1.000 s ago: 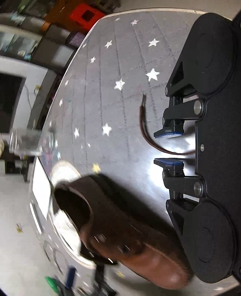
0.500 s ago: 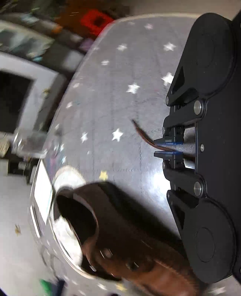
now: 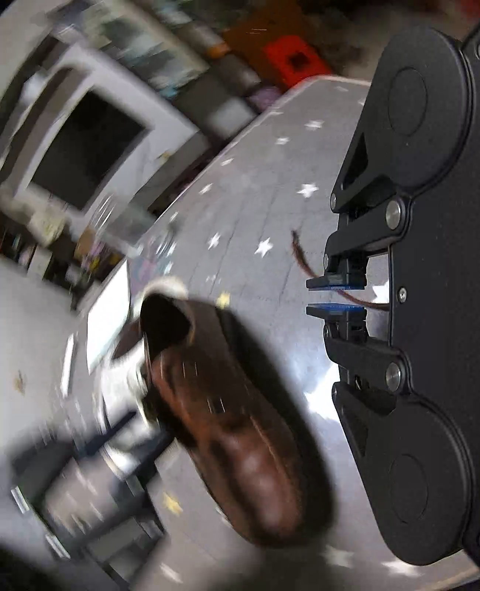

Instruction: Lace up shoes with both hands

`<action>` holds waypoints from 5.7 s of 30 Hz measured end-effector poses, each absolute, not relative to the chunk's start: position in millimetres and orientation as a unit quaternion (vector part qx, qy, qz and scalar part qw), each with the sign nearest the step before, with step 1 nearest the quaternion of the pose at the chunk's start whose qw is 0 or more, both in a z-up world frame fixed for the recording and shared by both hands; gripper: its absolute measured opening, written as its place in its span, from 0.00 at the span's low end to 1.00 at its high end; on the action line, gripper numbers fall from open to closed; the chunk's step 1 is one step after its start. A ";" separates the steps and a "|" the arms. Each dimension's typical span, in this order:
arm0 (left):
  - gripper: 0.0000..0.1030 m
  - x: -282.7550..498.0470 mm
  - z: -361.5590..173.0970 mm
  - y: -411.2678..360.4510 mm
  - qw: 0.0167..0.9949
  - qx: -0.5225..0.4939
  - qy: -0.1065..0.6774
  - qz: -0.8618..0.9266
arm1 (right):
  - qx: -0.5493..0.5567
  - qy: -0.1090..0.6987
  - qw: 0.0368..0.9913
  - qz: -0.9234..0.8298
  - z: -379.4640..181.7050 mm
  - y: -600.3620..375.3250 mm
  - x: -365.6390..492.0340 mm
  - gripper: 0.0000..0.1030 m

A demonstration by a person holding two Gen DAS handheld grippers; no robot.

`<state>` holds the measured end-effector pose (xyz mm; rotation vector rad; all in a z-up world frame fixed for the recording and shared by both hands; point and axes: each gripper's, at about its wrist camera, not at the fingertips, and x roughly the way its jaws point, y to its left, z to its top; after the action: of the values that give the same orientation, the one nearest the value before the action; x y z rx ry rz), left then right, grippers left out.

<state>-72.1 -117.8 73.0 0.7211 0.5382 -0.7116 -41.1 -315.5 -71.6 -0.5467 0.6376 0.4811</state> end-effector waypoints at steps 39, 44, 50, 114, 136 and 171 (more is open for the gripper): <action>0.24 -53.5 68.4 -129.5 0.762 0.451 0.227 -0.406 | -0.359 0.259 0.834 0.330 -63.0 -295.6 -94.6 0.02; 0.24 -47.1 63.7 -132.1 0.749 0.461 0.233 -0.415 | -0.425 0.240 0.798 0.353 -61.1 -291.7 -116.8 0.02; 0.24 -42.6 55.2 -137.8 0.738 0.466 0.246 -0.422 | -0.462 0.227 0.774 0.369 -63.2 -285.1 -123.8 0.02; 0.03 -70.8 37.7 -147.5 0.757 0.466 0.174 -0.424 | -0.462 0.198 0.784 0.364 -67.8 -255.8 -104.4 0.03; 0.03 -111.0 101.2 -118.9 0.882 0.410 0.099 -0.211 | -0.370 0.217 0.838 0.336 -83.5 -228.1 -122.9 0.15; 0.33 -84.1 89.7 -115.8 0.886 0.303 0.238 -0.259 | -0.396 0.030 0.888 0.231 0.6 -235.1 -120.6 0.01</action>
<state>-84.1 -115.8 89.7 0.6306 0.4951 -0.5377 -120.6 -235.1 0.6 -0.8221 0.0630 0.4794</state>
